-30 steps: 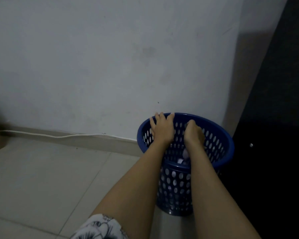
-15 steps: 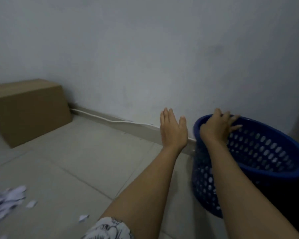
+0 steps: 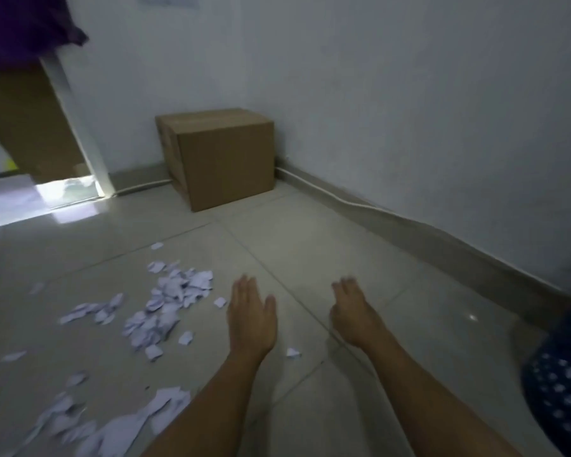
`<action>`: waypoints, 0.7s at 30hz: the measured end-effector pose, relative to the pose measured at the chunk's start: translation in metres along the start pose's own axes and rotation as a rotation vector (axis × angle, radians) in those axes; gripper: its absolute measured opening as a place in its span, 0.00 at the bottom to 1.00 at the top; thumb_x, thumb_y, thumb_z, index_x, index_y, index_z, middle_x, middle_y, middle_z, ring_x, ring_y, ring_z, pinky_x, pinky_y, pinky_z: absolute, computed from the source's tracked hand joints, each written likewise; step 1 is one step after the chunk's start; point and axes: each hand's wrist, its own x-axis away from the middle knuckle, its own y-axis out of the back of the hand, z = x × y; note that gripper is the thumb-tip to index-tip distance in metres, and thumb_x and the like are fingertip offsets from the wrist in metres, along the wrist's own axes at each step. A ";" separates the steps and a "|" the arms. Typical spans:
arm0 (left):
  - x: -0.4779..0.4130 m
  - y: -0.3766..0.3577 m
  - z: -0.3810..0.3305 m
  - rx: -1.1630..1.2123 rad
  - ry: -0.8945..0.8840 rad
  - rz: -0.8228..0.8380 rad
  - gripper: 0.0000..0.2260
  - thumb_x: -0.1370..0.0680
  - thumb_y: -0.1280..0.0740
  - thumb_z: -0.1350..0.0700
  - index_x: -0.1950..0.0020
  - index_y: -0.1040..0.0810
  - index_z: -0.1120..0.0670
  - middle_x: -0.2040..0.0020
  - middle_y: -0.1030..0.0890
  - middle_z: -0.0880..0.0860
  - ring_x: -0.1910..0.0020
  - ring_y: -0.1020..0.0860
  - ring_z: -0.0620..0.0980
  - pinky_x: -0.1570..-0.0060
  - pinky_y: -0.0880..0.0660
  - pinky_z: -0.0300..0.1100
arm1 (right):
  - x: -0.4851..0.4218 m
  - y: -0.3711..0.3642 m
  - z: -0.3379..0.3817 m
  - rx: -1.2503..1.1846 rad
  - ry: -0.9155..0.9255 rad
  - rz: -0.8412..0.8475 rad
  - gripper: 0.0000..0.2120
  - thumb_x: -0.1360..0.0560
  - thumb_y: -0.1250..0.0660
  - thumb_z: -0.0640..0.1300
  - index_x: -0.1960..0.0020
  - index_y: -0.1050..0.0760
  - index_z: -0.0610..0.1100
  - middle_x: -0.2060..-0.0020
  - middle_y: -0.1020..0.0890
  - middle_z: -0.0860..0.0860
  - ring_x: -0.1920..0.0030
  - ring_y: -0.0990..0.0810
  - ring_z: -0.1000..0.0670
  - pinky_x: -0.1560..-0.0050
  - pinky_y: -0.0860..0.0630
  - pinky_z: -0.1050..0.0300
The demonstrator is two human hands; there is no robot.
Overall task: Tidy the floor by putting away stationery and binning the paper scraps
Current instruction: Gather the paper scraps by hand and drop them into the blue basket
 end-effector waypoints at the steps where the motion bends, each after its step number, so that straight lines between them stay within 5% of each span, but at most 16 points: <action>1: 0.008 0.007 0.028 -0.032 0.071 0.002 0.25 0.19 0.46 0.52 0.24 0.45 0.60 0.22 0.46 0.57 0.23 0.50 0.53 0.26 0.50 0.45 | 0.001 -0.019 0.009 0.000 0.034 0.089 0.24 0.19 0.50 0.38 0.25 0.47 0.37 0.23 0.50 0.40 0.22 0.54 0.43 0.24 0.52 0.52; 5: 0.043 0.030 0.128 -0.262 0.395 -0.015 0.27 0.20 0.45 0.49 0.24 0.46 0.60 0.22 0.47 0.59 0.23 0.49 0.58 0.27 0.46 0.52 | 0.015 -0.088 0.046 -0.024 -0.013 0.305 0.25 0.18 0.51 0.50 0.26 0.43 0.37 0.24 0.47 0.40 0.23 0.52 0.41 0.24 0.52 0.49; 9: 0.084 0.053 0.191 -0.269 0.811 -0.144 0.34 0.24 0.37 0.46 0.25 0.44 0.62 0.23 0.50 0.61 0.25 0.53 0.64 0.30 0.49 0.63 | 0.045 -0.148 0.071 -0.028 -0.211 0.229 0.33 0.19 0.55 0.58 0.23 0.53 0.37 0.23 0.54 0.41 0.22 0.56 0.43 0.24 0.56 0.46; 12: 0.114 0.060 0.233 -0.200 0.979 -0.156 0.35 0.26 0.40 0.42 0.27 0.40 0.64 0.26 0.44 0.67 0.28 0.45 0.68 0.31 0.47 0.64 | 0.068 -0.179 0.117 -0.016 -0.106 0.176 0.41 0.24 0.65 0.66 0.23 0.53 0.38 0.22 0.54 0.42 0.22 0.57 0.45 0.24 0.59 0.47; 14: 0.120 0.051 0.238 -0.211 0.902 -0.106 0.34 0.26 0.45 0.41 0.29 0.36 0.64 0.27 0.42 0.69 0.28 0.43 0.69 0.31 0.46 0.64 | 0.079 -0.195 0.154 -0.051 0.094 0.233 0.57 0.40 0.82 0.72 0.23 0.53 0.39 0.22 0.53 0.43 0.22 0.57 0.45 0.26 0.66 0.51; 16: 0.111 0.048 0.229 -0.122 0.756 -0.171 0.29 0.22 0.47 0.46 0.27 0.38 0.63 0.25 0.43 0.68 0.25 0.46 0.66 0.30 0.48 0.62 | 0.086 -0.205 0.191 -0.100 0.203 0.298 0.63 0.49 0.86 0.70 0.22 0.56 0.41 0.22 0.55 0.45 0.22 0.58 0.47 0.28 0.68 0.54; 19: 0.093 0.061 0.211 0.185 0.441 -0.247 0.26 0.19 0.46 0.56 0.24 0.49 0.61 0.22 0.50 0.59 0.23 0.47 0.54 0.25 0.46 0.50 | 0.094 -0.212 0.237 -0.201 0.175 0.213 0.56 0.46 0.87 0.71 0.25 0.67 0.42 0.24 0.64 0.49 0.23 0.61 0.49 0.29 0.71 0.57; 21: 0.086 0.080 0.215 0.253 0.390 -0.367 0.26 0.19 0.46 0.54 0.23 0.52 0.56 0.22 0.47 0.54 0.24 0.44 0.52 0.26 0.42 0.48 | 0.101 -0.222 0.256 -0.269 0.115 0.141 0.47 0.36 0.80 0.70 0.26 0.67 0.40 0.26 0.64 0.49 0.23 0.61 0.50 0.30 0.73 0.61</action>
